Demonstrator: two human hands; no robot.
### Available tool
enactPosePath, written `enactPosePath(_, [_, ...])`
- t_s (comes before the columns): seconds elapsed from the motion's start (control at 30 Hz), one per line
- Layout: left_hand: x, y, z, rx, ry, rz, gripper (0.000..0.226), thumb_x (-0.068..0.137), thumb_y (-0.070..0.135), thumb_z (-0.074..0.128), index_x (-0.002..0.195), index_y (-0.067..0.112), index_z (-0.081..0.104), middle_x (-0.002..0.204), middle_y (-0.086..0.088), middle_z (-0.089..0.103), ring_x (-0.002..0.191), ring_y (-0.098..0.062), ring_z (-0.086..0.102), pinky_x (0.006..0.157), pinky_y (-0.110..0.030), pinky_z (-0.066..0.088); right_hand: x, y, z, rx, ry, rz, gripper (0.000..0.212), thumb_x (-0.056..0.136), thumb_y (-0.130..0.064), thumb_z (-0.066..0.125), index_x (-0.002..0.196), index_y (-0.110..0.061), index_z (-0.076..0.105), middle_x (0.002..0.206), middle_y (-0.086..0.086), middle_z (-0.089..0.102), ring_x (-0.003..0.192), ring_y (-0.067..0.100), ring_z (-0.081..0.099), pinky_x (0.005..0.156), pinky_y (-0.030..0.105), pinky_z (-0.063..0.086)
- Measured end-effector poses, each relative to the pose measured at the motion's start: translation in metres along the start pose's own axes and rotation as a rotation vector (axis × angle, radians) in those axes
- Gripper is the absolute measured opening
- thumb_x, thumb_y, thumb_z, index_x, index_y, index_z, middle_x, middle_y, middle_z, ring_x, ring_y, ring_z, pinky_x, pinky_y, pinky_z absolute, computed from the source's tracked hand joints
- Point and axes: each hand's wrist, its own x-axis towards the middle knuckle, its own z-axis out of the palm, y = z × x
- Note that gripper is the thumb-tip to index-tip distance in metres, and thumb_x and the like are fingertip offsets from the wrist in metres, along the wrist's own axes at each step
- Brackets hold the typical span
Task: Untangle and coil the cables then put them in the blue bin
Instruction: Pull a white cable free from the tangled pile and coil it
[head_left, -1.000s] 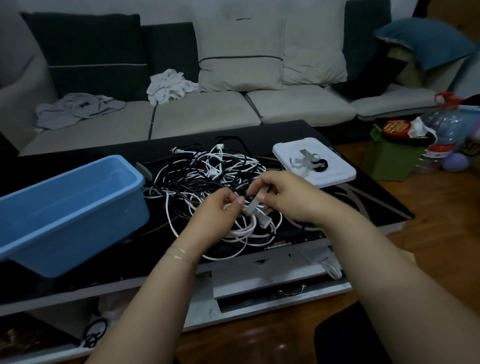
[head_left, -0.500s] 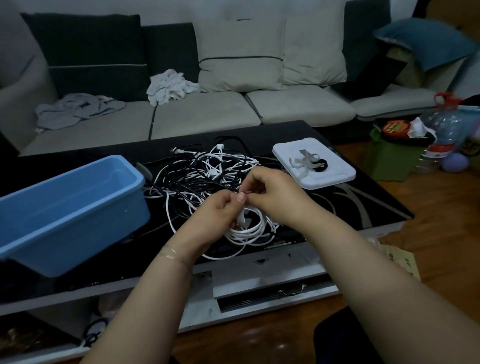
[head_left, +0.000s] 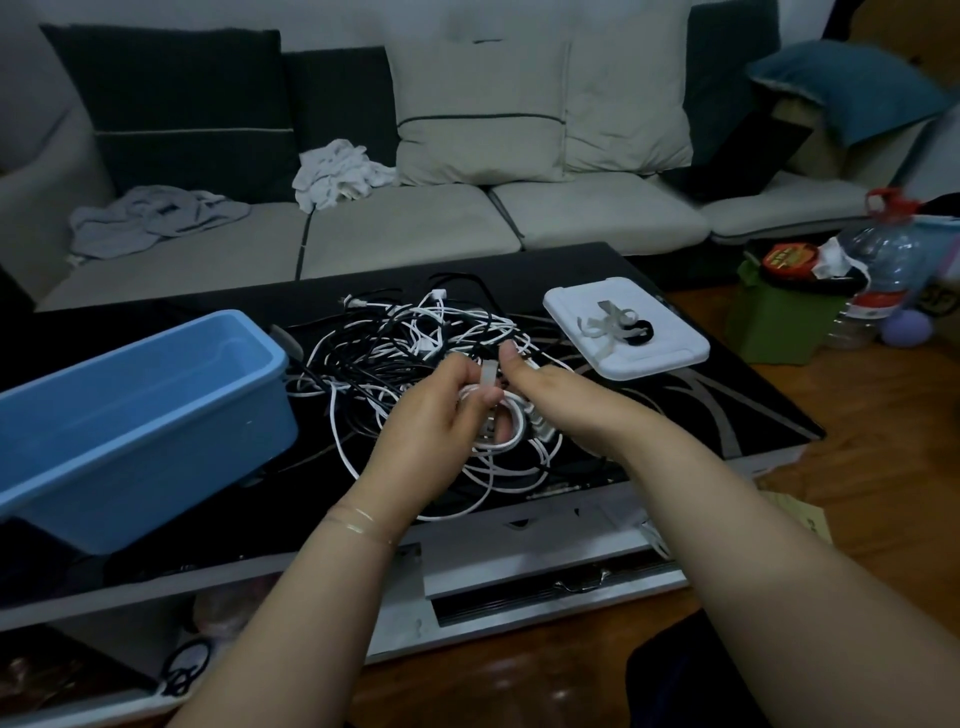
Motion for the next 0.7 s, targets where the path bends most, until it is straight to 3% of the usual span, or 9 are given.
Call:
enactPosePath(0.1, [-0.001, 0.002, 0.001, 0.167, 0.043, 0.113, 0.020, 0.095, 0.022, 0.056, 0.082, 0.026, 0.041, 0.064, 0.013, 0.049, 0.063, -0.009, 0.045, 0.056, -0.026, 0.025, 0.006, 0.005, 0.005, 0.297, -0.127, 0.046, 0.062, 0.091, -0.065, 0.037, 0.082, -0.013, 0.069, 0.076, 0.000, 0.069, 0.087, 0.015, 0.061, 0.093, 0.033, 0.041])
enactPosePath(0.17, [0.000, 0.004, 0.000, 0.239, 0.071, 0.191, 0.016, 0.094, 0.022, 0.056, 0.082, 0.021, 0.044, 0.071, 0.010, 0.046, 0.068, -0.018, 0.044, 0.059, -0.028, 0.018, 0.007, 0.006, 0.008, 0.513, -0.207, 0.069, 0.042, 0.097, -0.049, 0.047, 0.093, -0.012, 0.067, 0.083, 0.006, 0.067, 0.083, 0.018, 0.061, 0.089, 0.037, 0.044])
enactPosePath(0.27, [0.000, 0.007, -0.003, 0.293, 0.109, 0.279, 0.020, 0.092, 0.029, 0.052, 0.078, 0.020, 0.040, 0.070, 0.013, 0.037, 0.070, -0.014, 0.036, 0.060, -0.028, 0.014, 0.004, 0.005, 0.009, 0.632, -0.301, 0.105, 0.027, 0.091, -0.045, 0.057, 0.087, -0.020, 0.067, 0.083, 0.001, 0.066, 0.079, 0.013, 0.062, 0.082, 0.034, 0.045])
enactPosePath(0.33, [0.001, 0.008, -0.005, 0.303, 0.109, 0.307, 0.022, 0.092, 0.034, 0.047, 0.077, 0.023, 0.035, 0.068, 0.018, 0.028, 0.069, -0.008, 0.027, 0.060, -0.027, 0.013, 0.002, 0.004, 0.010, 0.662, -0.316, 0.175, 0.028, 0.083, -0.050, 0.061, 0.077, -0.023, 0.066, 0.074, -0.005, 0.065, 0.072, 0.008, 0.061, 0.077, 0.031, 0.046])
enactPosePath(0.47, [0.002, 0.003, -0.006, 0.339, 0.082, 0.340, 0.018, 0.091, 0.029, 0.047, 0.080, 0.025, 0.033, 0.073, 0.015, 0.029, 0.073, -0.014, 0.035, 0.065, -0.027, 0.018, 0.003, 0.006, 0.017, 0.743, -0.302, 0.306, 0.046, 0.088, -0.055, 0.054, 0.062, -0.020, 0.068, 0.068, -0.005, 0.066, 0.066, 0.008, 0.063, 0.075, 0.030, 0.048])
enactPosePath(0.6, [0.002, 0.002, -0.004, 0.428, 0.049, 0.378, 0.013, 0.085, 0.023, 0.042, 0.083, 0.029, 0.031, 0.079, 0.011, 0.035, 0.078, -0.018, 0.035, 0.073, -0.034, 0.028, 0.003, 0.006, 0.026, 0.793, -0.339, 0.363, 0.041, 0.087, -0.039, 0.056, 0.057, -0.014, 0.067, 0.065, 0.000, 0.066, 0.066, 0.012, 0.063, 0.078, 0.032, 0.048])
enactPosePath(0.7, [0.000, 0.002, -0.003, 0.458, 0.027, 0.383, 0.012, 0.087, 0.028, 0.039, 0.084, 0.032, 0.029, 0.078, 0.007, 0.041, 0.080, -0.019, 0.037, 0.075, -0.034, 0.030, 0.002, 0.004, 0.027, 0.791, -0.331, 0.338, 0.030, 0.091, -0.025, 0.053, 0.066, -0.010, 0.062, 0.069, 0.004, 0.063, 0.071, 0.014, 0.060, 0.078, 0.030, 0.047])
